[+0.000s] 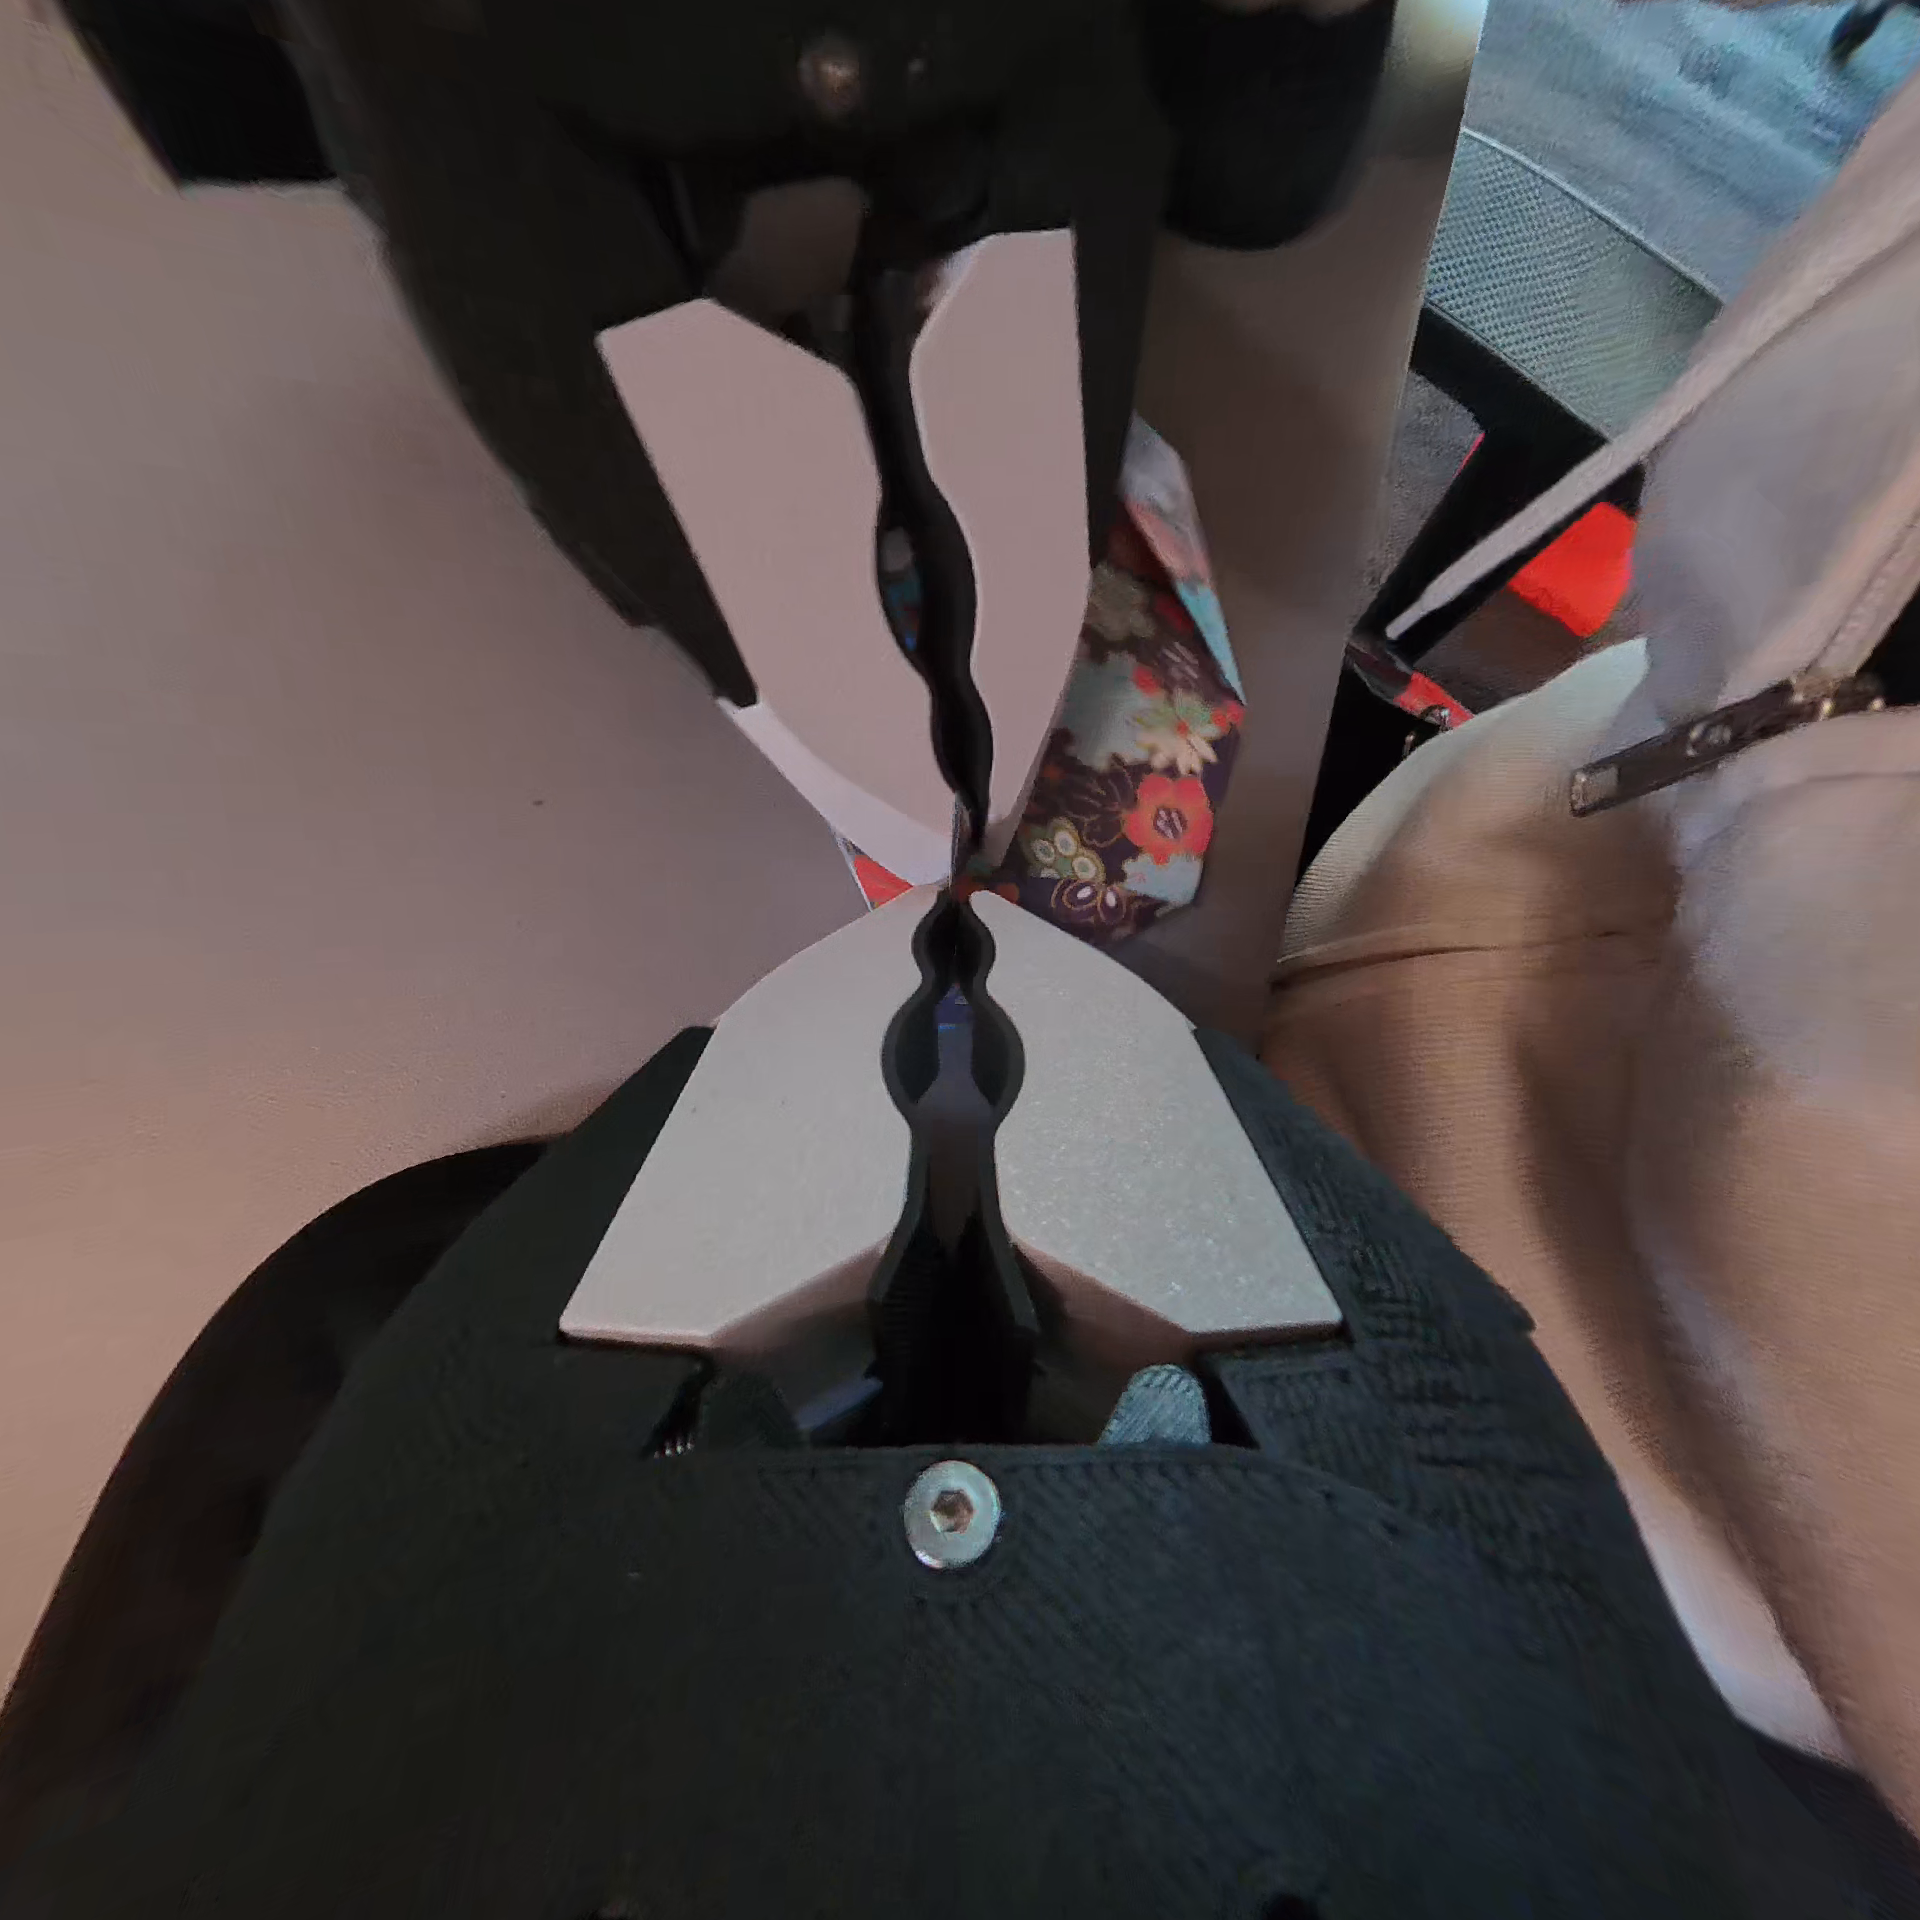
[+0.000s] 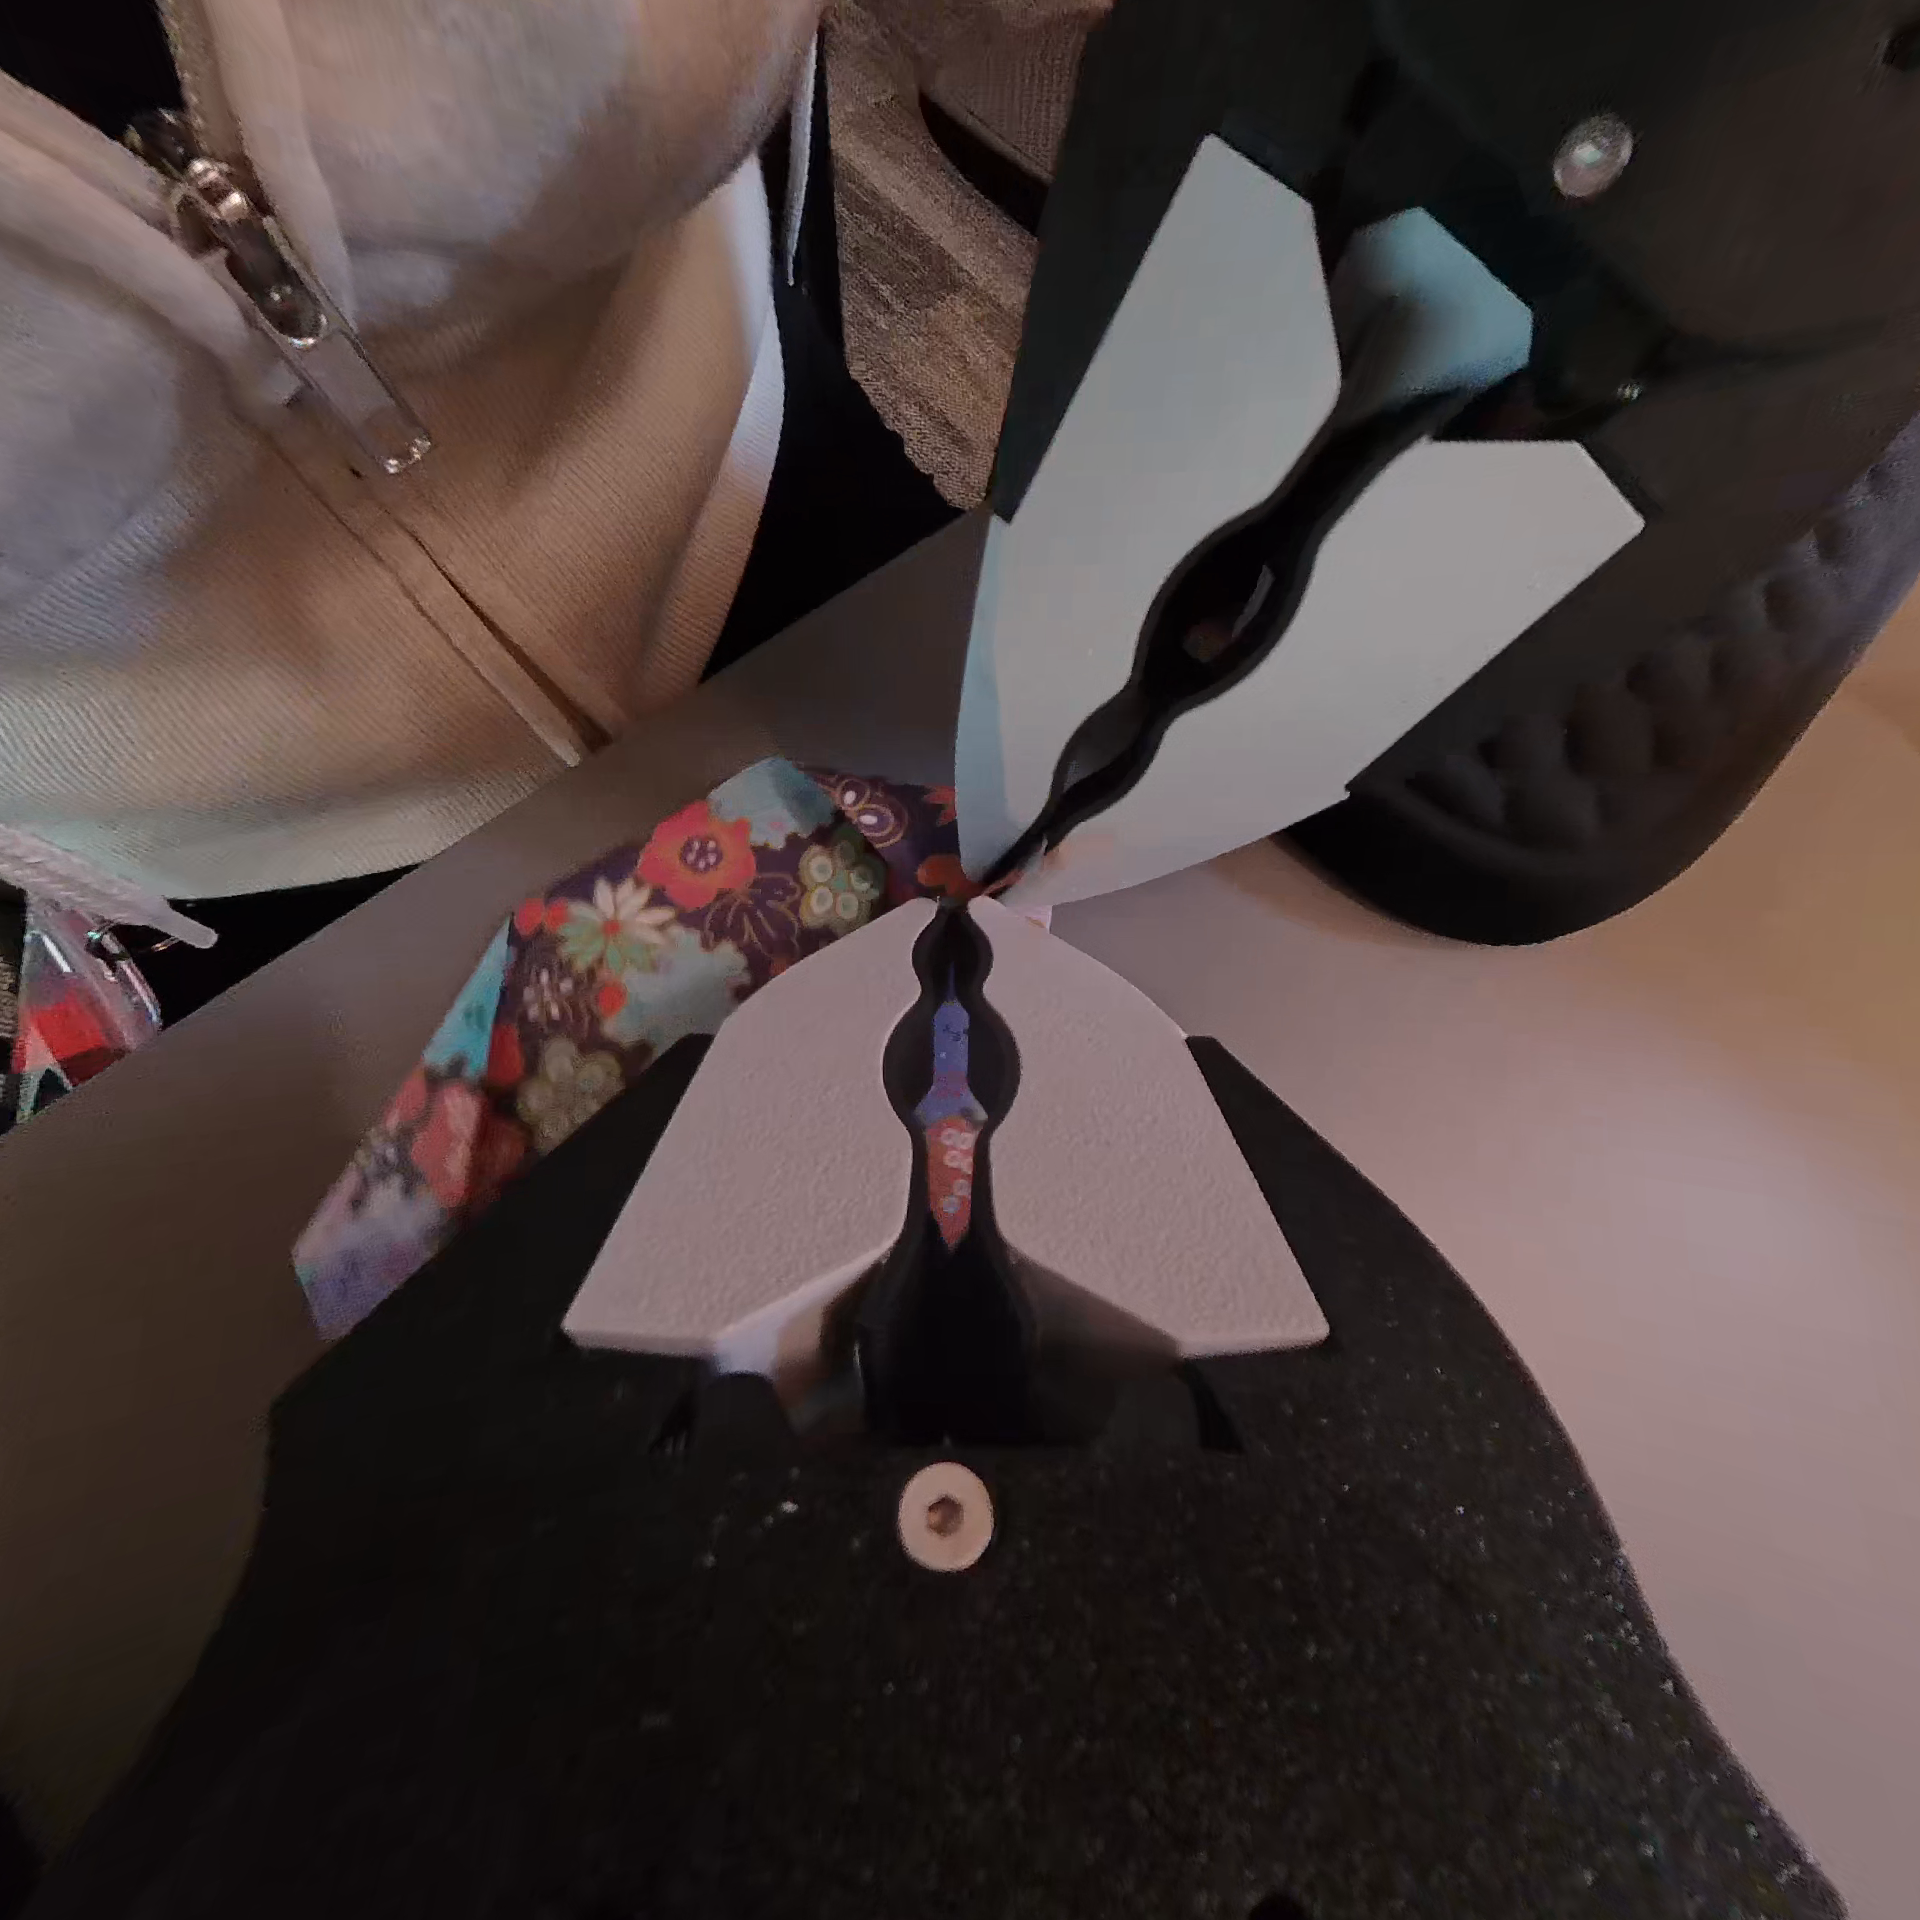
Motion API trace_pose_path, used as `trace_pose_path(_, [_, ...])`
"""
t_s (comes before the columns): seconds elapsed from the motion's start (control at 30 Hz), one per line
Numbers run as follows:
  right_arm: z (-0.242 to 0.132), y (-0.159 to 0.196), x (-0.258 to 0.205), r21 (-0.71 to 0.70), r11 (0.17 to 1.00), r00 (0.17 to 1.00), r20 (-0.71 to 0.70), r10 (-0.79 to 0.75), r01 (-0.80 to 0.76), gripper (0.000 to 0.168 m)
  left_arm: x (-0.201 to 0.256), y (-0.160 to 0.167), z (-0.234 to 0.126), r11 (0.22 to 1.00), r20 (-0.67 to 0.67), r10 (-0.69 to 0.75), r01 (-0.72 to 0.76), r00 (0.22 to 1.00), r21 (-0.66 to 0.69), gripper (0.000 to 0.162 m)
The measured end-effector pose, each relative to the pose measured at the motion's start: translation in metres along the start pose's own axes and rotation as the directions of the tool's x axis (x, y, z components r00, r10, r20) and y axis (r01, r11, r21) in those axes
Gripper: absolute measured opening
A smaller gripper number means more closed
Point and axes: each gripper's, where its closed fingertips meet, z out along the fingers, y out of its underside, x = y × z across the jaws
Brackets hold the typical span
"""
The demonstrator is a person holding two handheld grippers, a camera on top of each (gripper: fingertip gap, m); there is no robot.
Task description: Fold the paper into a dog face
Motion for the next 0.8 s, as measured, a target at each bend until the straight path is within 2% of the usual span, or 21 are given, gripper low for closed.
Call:
trace_pose_path(0.1, [-0.012, 0.006, 0.001, -0.065, 0.997, 0.999, -0.035, 0.029, -0.031, 0.002, -0.004, 0.002, 0.002, 0.998, -0.004, -0.059, 0.059, 0.998, -0.023, 0.001])
trace_pose_path(0.23, [-0.03, -0.016, -0.008, -0.005, 0.987, 0.983, -0.092, 0.162, -0.163, 0.002, -0.006, 0.002, 0.003, 0.995, -0.002, -0.091, 0.091, 0.996, -0.028, 0.001])
trace_pose_path(0.33, [-0.017, -0.031, -0.02, 0.017, 0.984, 0.976, -0.127, 0.179, -0.178, 0.002, -0.006, 0.002, 0.003, 0.996, -0.004, -0.089, 0.089, 0.996, -0.023, 0.001])
trace_pose_path(0.47, [-0.003, -0.017, -0.024, -0.111, 0.983, 0.955, -0.277, 0.11, -0.146, 0.002, -0.005, 0.0, 0.0, 0.998, 0.004, -0.069, 0.069, 0.998, 0.008, 0.0])
trace_pose_path(0.6, [0.003, -0.018, -0.022, -0.008, 0.967, 0.896, -0.377, 0.234, -0.256, 0.002, -0.006, 0.001, 0.001, 0.998, 0.018, -0.059, 0.059, 0.998, 0.004, 0.0])
trace_pose_path(0.73, [0.01, -0.013, -0.022, 0.088, 0.901, 0.855, -0.288, 0.431, -0.424, 0.002, -0.005, 0.0, 0.0, 0.997, 0.002, -0.074, 0.074, 0.997, 0.012, 0.0])
trace_pose_path(0.8, [0.009, -0.014, -0.022, 0.107, 0.88, 0.845, -0.245, 0.475, -0.463, 0.002, -0.006, -0.001, -0.001, 0.996, 0.002, -0.082, 0.082, 0.997, 0.017, 0.0])
